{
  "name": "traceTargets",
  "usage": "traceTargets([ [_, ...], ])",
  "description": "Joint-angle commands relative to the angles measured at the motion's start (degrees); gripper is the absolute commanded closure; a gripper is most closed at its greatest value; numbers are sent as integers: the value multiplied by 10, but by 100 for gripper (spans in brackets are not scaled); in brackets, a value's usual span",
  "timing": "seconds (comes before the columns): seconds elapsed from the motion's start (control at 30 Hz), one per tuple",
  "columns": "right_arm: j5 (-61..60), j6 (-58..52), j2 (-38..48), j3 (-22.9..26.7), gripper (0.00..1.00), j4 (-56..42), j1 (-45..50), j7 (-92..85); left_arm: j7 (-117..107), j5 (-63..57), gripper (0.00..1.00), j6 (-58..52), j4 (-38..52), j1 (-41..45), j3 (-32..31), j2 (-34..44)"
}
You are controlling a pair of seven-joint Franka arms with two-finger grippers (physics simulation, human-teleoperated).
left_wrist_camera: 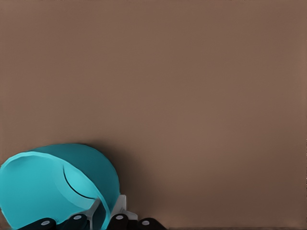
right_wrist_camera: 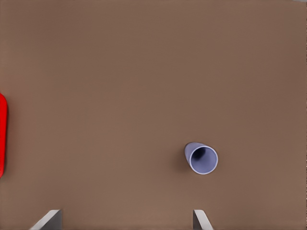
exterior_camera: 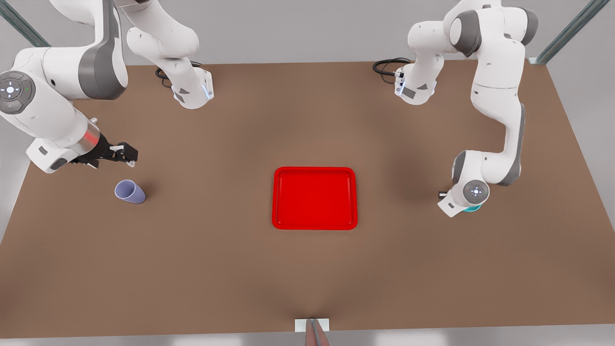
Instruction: Place the bowl on the tray with the left arm and the cup on the tray with the right arm
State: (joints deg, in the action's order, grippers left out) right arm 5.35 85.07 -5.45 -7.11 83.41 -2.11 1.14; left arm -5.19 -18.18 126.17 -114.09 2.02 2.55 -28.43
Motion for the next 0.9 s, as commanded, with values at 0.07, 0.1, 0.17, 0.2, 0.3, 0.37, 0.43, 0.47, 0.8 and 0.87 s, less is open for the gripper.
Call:
traceTargets([
  [0.07,0,-1,0,0,0,0,0,0,0,0,69,-1,0,0,0,0],
  [0.1,0,0,0,0,0,0,0,0,-1,0,70,0,0,0,0,-1],
  [0.17,0,0,0,0,0,0,0,0,-1,0,77,2,0,-1,0,-4],
  [0.2,-1,0,0,0,0,0,0,0,-1,0,77,2,0,-1,0,-5],
  [0.3,0,-1,0,0,0,0,0,0,-2,1,77,0,0,0,0,-7],
  [0.37,0,-1,0,0,0,0,0,0,-6,8,77,-3,1,2,-1,0],
  [0.43,0,0,0,0,0,0,0,0,-8,8,77,-11,2,6,-1,6],
  [0.47,0,0,0,0,0,0,0,0,-8,8,77,-18,3,7,-2,14],
  [0.8,1,-1,-1,0,0,0,0,0,-16,61,77,-82,69,102,-46,112],
  [0.87,1,-2,-2,0,0,1,-1,0,-39,71,77,-81,76,138,-46,109],
])
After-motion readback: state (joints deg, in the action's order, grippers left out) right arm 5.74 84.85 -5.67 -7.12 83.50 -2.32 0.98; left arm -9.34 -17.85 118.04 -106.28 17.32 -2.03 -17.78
